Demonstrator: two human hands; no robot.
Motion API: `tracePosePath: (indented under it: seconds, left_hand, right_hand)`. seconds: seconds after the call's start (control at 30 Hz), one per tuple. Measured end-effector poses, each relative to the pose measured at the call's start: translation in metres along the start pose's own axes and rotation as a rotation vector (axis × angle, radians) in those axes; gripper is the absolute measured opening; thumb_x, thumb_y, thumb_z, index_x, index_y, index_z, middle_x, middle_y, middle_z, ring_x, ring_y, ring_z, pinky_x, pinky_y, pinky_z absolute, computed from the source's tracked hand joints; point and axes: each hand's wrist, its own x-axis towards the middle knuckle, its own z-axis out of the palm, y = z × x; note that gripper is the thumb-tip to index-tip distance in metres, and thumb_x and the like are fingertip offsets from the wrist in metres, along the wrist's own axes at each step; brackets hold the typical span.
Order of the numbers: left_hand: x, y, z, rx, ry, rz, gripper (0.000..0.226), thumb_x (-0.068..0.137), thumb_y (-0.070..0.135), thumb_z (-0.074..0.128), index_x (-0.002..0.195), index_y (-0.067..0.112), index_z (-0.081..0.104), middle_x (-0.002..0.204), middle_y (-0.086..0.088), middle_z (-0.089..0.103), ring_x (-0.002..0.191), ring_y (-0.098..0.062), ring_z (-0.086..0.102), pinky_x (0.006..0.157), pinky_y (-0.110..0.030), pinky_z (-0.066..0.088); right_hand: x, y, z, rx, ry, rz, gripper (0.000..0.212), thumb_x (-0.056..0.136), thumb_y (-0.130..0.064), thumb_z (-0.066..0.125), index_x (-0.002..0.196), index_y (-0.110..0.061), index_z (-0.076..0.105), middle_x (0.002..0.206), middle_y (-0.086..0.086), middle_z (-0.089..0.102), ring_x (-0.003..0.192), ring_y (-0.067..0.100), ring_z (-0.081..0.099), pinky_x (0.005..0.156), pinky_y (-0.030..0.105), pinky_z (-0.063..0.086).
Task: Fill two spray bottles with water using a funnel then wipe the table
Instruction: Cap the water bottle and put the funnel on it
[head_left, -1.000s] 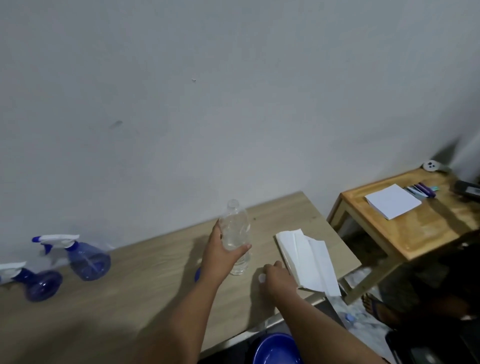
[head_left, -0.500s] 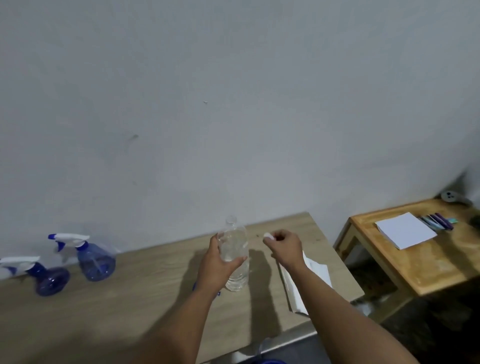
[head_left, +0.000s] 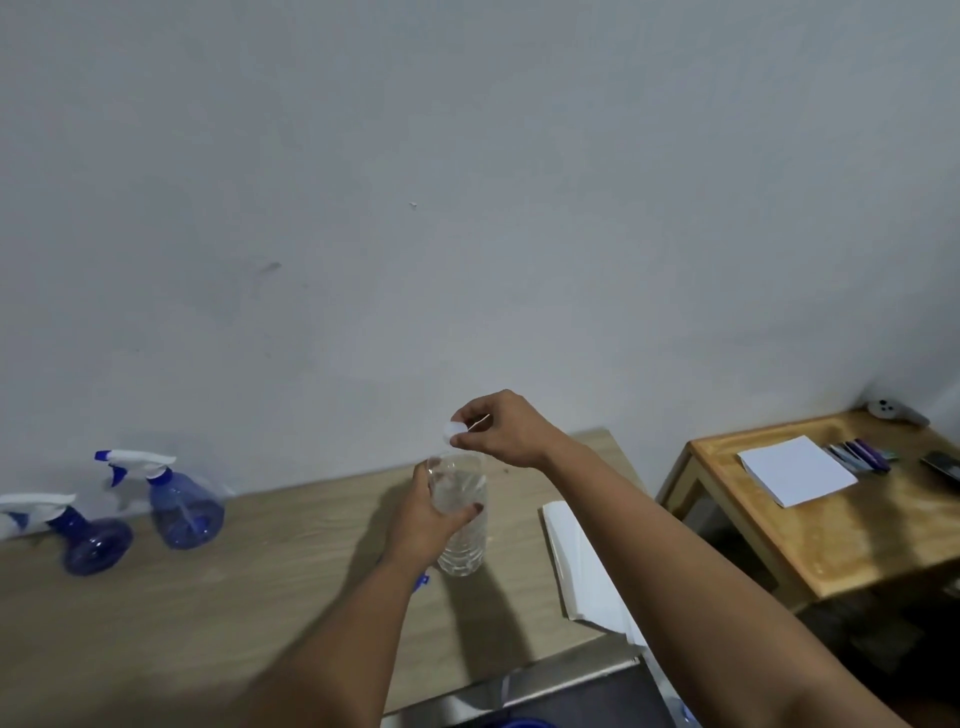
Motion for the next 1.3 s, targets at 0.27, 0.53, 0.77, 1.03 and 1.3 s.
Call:
tracePosePath:
  seconds: [0.27,0.53,0.77,1.03,1.3]
  left_hand:
    - [0.002,0.001,0.001,0.081,0.0,-0.041,0.082,0.072,0.049,0.085,0.138,0.036,0.038,0.129,0.009,0.062,0.108,-0.02,0.062,0.08,-0.032,0.046]
    - [0.006,-0.003,0.003,0.091,0.002,-0.03,0.082,0.074,0.046,0.086,0.139,0.033,0.038,0.126,0.007,0.063,0.11,-0.023,0.064,0.079,-0.032,0.045]
    - [0.007,-0.007,0.005,0.083,0.013,-0.022,0.079,0.072,0.05,0.084,0.135,0.037,0.039,0.119,0.015,0.061,0.111,-0.019,0.064,0.083,-0.033,0.048]
    - [0.011,-0.02,0.018,0.017,0.044,-0.031,0.083,0.057,0.067,0.08,0.124,0.05,0.036,0.114,0.017,0.067,0.1,-0.018,0.068,0.084,-0.046,0.059]
    - [0.02,-0.028,0.019,0.0,0.064,-0.021,0.087,0.053,0.074,0.079,0.125,0.049,0.036,0.113,0.016,0.068,0.099,-0.018,0.069,0.082,-0.046,0.059]
  right_hand:
    - [-0.002,-0.009,0.011,-0.178,0.181,0.048,0.043,0.073,-0.047,0.092,0.087,-0.015,0.067,0.081,-0.004,0.069,0.076,0.015,0.064,0.066,0.03,0.05]
    - [-0.008,0.012,0.03,0.103,0.117,-0.032,0.034,0.09,-0.035,0.08,0.122,-0.027,0.073,0.121,-0.011,0.071,0.102,0.013,0.067,0.091,0.027,0.053]
    - [-0.005,0.014,0.029,0.192,0.116,-0.004,0.03,0.091,-0.035,0.08,0.12,-0.025,0.076,0.113,-0.013,0.073,0.106,0.013,0.069,0.094,0.03,0.056]
    - [-0.012,0.024,0.057,0.207,0.378,0.016,0.044,0.078,-0.052,0.085,0.091,-0.023,0.054,0.094,-0.003,0.069,0.093,0.016,0.065,0.082,0.032,0.053]
    - [-0.011,0.029,0.058,0.332,0.283,-0.035,0.02,0.096,-0.037,0.075,0.114,-0.03,0.07,0.115,-0.017,0.072,0.114,0.002,0.064,0.104,0.041,0.053]
